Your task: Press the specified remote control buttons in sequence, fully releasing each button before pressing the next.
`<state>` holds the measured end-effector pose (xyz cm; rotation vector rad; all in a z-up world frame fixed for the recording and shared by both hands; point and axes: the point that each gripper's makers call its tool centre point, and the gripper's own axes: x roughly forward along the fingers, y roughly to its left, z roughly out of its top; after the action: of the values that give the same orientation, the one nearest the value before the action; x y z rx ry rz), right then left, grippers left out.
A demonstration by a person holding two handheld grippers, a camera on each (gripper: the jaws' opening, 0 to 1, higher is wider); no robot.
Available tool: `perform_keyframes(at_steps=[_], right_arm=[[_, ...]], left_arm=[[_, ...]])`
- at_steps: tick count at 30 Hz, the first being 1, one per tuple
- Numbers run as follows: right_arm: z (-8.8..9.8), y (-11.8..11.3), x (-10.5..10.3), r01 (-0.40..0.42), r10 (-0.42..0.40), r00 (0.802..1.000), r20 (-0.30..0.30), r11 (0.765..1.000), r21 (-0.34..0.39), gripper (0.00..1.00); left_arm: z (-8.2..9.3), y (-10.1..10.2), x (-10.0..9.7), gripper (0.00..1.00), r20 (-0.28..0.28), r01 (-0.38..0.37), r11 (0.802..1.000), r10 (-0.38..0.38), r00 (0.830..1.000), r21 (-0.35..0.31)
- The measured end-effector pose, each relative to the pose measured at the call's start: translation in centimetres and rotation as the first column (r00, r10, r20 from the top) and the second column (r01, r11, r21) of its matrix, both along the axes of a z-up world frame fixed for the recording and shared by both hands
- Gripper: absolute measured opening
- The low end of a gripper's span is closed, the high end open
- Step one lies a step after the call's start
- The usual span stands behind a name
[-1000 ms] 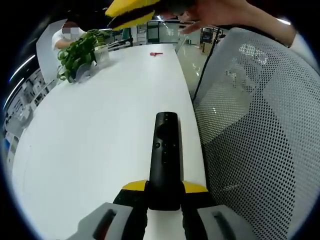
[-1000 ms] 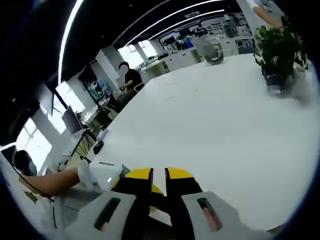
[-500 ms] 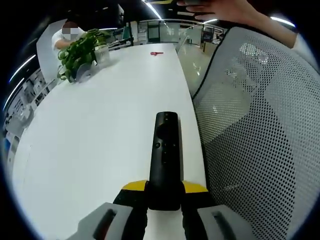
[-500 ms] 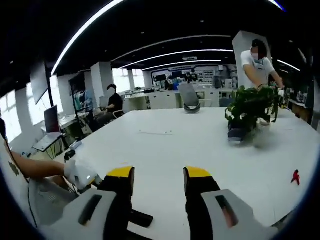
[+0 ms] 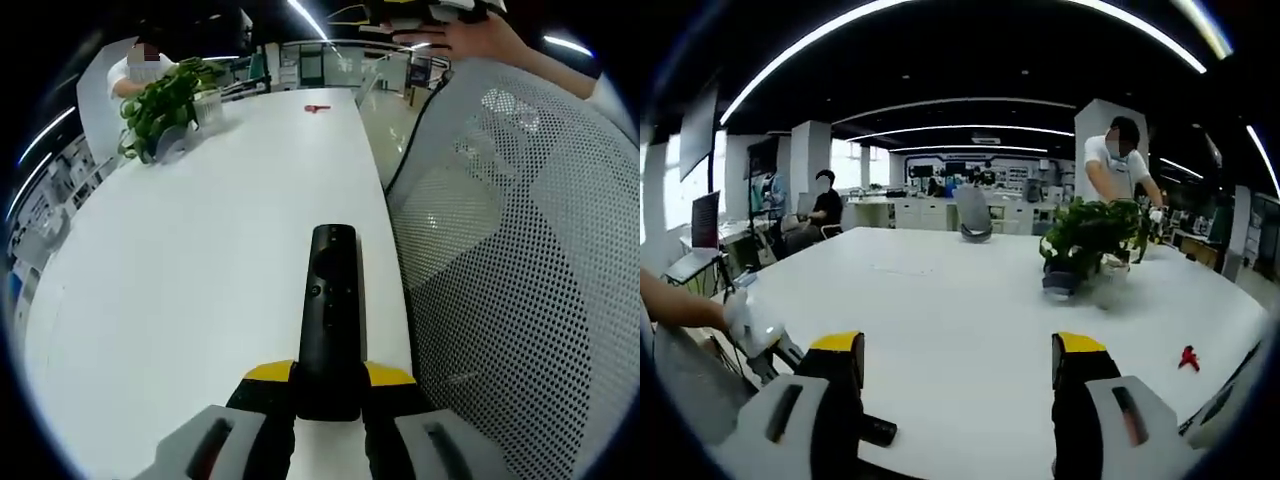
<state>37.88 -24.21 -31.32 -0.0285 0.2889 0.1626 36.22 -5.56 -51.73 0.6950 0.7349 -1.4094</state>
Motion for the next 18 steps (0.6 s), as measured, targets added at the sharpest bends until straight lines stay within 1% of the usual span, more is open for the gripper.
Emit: perform_keyframes(at_steps=[1, 3, 6, 9, 11, 14, 16, 18], right_arm=[[0.0, -0.1, 0.0, 0.005, -0.005, 1.0, -0.005, 1.0, -0.01, 0.77], [0.0, -0.4, 0.1, 0.026, -0.025, 1.0, 0.006, 0.999, -0.039, 0.78], [-0.2, -0.5, 0.1, 0.037, -0.037, 0.999, 0.0, 0.999, -0.035, 0.82], [-0.4, -0.9, 0.1, 0.06, -0.06, 0.998, -0.01, 0.998, -0.038, 0.87], [-0.5, -1.3, 0.1, 0.075, -0.076, 0.997, -0.013, 0.997, -0.021, 0.89], [-0.4, -1.9, 0.0, 0.117, -0.117, 0.993, -0.003, 0.993, -0.017, 0.94], [0.0, -2.6, 0.1, 0.15, -0.15, 0.989, 0.021, 0.988, -0.023, 1.0], [0.2, -3.0, 0.0, 0.174, -0.174, 0.984, 0.032, 0.985, -0.016, 1.0]], left_arm=[[0.0, 0.0, 0.0, 0.25, 0.0, -0.002, 1.0, 0.002, 1.0, -0.001], [0.0, 0.0, 0.0, 0.25, 0.0, -0.013, 1.0, 0.013, 1.0, -0.005], [0.1, 0.1, 0.0, 0.25, 0.001, -0.019, 1.0, 0.019, 1.0, -0.009], [0.0, 0.0, 0.0, 0.25, -0.001, -0.02, 1.0, 0.02, 1.0, 0.003], [0.0, 0.0, 0.1, 0.25, -0.003, -0.021, 1.0, 0.021, 1.0, 0.013], [0.0, 0.0, 0.1, 0.25, -0.002, -0.027, 0.999, 0.027, 1.0, 0.023], [0.0, 0.0, 0.1, 0.25, 0.0, -0.029, 0.999, 0.029, 1.0, 0.03], [0.0, 0.0, 0.0, 0.24, 0.0, -0.029, 0.999, 0.029, 1.0, 0.035]])
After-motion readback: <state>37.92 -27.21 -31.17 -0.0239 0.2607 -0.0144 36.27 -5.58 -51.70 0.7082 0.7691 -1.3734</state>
